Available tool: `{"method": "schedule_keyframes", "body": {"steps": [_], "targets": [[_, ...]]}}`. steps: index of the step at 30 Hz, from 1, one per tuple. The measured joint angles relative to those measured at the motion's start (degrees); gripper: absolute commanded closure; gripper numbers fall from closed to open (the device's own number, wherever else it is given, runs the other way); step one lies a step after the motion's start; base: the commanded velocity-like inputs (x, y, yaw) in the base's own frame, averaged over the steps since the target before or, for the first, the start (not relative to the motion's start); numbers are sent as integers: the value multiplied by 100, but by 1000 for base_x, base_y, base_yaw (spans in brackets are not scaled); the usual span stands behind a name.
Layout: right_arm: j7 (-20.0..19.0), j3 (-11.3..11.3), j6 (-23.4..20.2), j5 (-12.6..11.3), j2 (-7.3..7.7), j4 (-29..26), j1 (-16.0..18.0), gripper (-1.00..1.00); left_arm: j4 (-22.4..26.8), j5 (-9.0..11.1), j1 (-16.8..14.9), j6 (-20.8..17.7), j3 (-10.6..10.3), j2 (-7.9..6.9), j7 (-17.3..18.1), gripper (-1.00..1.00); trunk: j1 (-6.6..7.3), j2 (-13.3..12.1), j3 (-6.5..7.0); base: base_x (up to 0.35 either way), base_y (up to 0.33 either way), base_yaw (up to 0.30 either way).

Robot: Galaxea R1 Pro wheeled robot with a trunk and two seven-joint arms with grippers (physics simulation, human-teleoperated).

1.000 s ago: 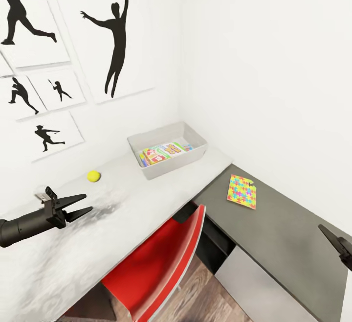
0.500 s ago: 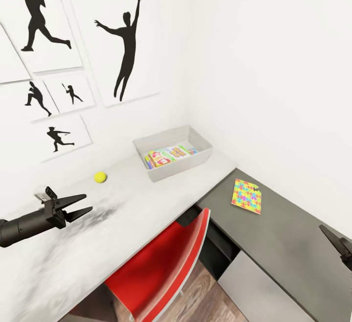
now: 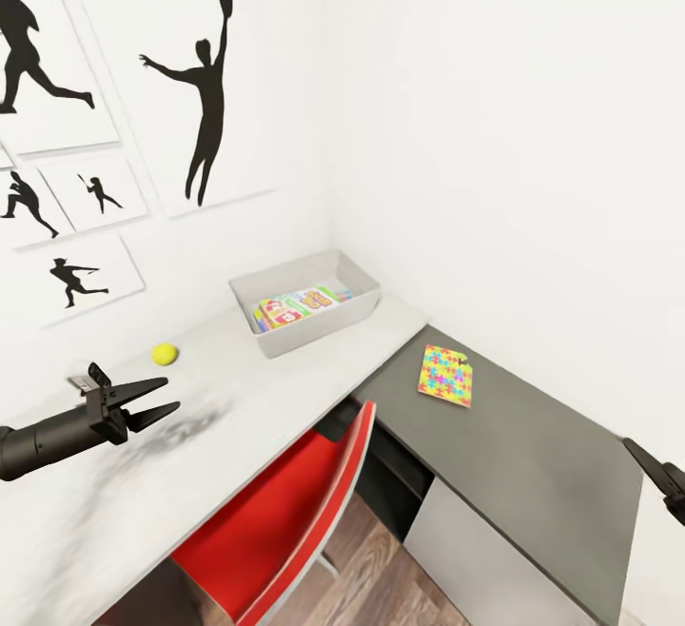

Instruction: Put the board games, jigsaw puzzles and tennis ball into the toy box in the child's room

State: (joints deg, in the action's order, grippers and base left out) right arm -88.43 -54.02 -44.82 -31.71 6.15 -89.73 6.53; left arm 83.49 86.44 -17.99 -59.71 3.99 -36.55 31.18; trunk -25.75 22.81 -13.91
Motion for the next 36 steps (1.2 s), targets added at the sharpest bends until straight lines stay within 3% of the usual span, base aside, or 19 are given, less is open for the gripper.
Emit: {"method": "schedule_keyframes", "body": {"steps": [36], "targets": [[0, 0, 0, -4, 0, 0, 0, -100, -1, -1, 1, 0, 35, 0, 6, -100, 0, -1, 329, -1, 13, -171]]}}
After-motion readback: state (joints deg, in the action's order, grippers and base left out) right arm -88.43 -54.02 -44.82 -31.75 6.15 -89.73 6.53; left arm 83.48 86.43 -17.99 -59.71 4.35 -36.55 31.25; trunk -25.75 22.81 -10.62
